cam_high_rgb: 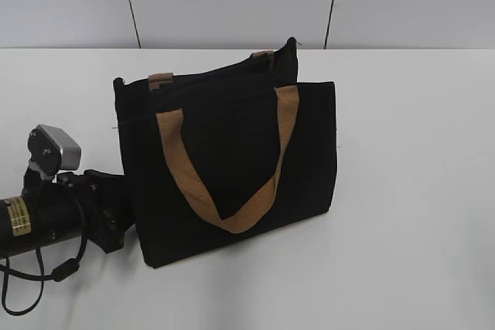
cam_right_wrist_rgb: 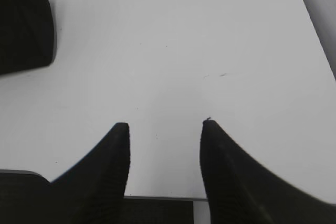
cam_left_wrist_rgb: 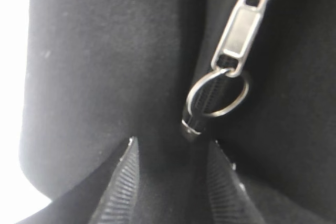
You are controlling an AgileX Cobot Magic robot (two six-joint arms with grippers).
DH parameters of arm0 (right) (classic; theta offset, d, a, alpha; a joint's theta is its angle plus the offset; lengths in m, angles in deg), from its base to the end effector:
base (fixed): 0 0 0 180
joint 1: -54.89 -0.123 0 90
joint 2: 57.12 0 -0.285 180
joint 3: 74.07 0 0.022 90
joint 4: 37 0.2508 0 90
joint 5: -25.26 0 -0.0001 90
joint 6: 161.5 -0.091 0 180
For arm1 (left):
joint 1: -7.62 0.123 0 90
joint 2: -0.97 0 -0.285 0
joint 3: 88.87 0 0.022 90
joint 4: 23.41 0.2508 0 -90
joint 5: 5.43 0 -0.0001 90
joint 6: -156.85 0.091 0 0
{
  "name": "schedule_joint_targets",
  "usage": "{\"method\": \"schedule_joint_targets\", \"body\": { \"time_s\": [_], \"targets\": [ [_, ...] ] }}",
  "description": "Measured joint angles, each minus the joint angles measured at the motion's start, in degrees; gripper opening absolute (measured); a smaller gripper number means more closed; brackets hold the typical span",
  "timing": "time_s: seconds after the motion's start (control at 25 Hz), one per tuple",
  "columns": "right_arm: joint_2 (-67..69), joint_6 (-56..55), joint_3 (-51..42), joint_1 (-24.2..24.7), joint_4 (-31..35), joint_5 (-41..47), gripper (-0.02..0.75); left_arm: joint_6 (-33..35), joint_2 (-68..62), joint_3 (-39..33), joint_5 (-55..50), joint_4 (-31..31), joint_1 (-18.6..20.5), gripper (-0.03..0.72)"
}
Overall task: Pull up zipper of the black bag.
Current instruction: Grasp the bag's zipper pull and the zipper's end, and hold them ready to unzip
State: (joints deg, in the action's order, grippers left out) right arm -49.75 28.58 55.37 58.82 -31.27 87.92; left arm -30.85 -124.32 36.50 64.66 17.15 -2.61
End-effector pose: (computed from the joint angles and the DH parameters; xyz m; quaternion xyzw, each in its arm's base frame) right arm -0.0032 0.0083 0.2653 -0.0486 0.8661 -0.0108 0.4973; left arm 0.2381 -0.0995 0.0739 0.3008 0.7611 -0.2804 0.5016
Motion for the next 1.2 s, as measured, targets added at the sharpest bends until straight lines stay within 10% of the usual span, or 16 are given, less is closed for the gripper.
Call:
{"method": "schedule_joint_targets", "body": {
  "time_s": [1.2],
  "targets": [
    [0.0,0.0,0.0,0.0,0.0,0.0,0.342,0.19,1.18,0.1,-0.38,3.87,0.0,0.188]
  ]
}}
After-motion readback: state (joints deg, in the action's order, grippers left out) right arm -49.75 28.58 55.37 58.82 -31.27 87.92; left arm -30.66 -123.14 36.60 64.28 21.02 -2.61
